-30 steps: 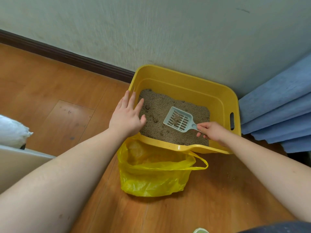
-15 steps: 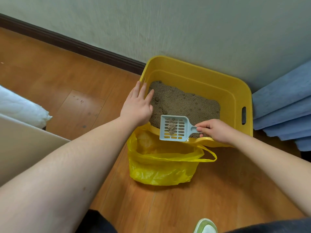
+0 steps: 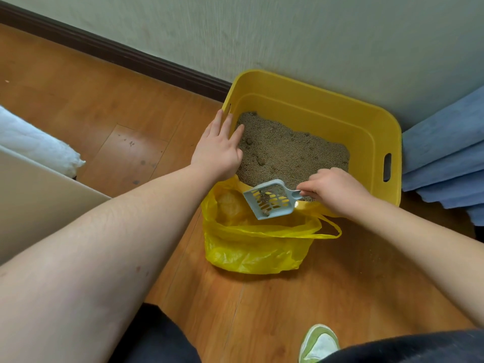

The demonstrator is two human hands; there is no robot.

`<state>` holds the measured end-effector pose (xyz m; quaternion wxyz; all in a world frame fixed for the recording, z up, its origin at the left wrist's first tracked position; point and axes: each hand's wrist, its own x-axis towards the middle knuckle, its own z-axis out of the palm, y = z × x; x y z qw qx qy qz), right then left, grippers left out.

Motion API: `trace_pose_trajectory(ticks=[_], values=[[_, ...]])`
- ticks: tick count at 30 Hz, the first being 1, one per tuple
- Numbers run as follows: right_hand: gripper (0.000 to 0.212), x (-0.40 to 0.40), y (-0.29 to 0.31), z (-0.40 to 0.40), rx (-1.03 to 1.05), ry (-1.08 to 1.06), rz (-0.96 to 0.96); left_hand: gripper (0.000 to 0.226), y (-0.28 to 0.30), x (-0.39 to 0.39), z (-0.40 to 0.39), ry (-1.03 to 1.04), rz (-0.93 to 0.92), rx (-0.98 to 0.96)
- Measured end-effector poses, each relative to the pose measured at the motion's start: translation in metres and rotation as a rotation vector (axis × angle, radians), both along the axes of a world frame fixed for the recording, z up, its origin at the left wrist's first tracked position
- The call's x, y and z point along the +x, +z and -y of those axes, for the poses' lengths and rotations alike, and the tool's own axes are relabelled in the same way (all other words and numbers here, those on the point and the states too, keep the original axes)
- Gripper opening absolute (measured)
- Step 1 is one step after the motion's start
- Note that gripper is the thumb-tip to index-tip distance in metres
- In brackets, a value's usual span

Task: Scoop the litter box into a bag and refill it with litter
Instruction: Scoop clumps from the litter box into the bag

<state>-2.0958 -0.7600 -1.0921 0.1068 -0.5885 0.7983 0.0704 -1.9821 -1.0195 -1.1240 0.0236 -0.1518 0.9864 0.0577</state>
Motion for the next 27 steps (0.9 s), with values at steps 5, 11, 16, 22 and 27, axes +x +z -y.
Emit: trace_pose_trajectory(ticks=[5,11,16,22,27], values=[[0.013,0.028,0.003,0.009,-0.066,0.195,-0.225,0.061,0.001,0.0,-0.001,0.003,0.003,0.006],[0.022,0.056,0.002,0.008,-0.118,0.341,-0.423,0.061,0.0,0.0,0.0,0.002,0.002,0.021],[0.023,0.062,0.004,0.004,-0.198,0.296,-0.467,0.061,-0.002,0.0,0.0,0.0,-0.007,0.005],[0.019,0.056,0.003,-0.001,-0.27,0.264,-0.426,0.061,-0.002,0.0,0.001,-0.002,-0.009,-0.004],[0.011,0.043,0.004,-0.007,-0.394,0.196,-0.337,0.062,-0.005,0.005,-0.004,0.007,-0.17,-0.007]])
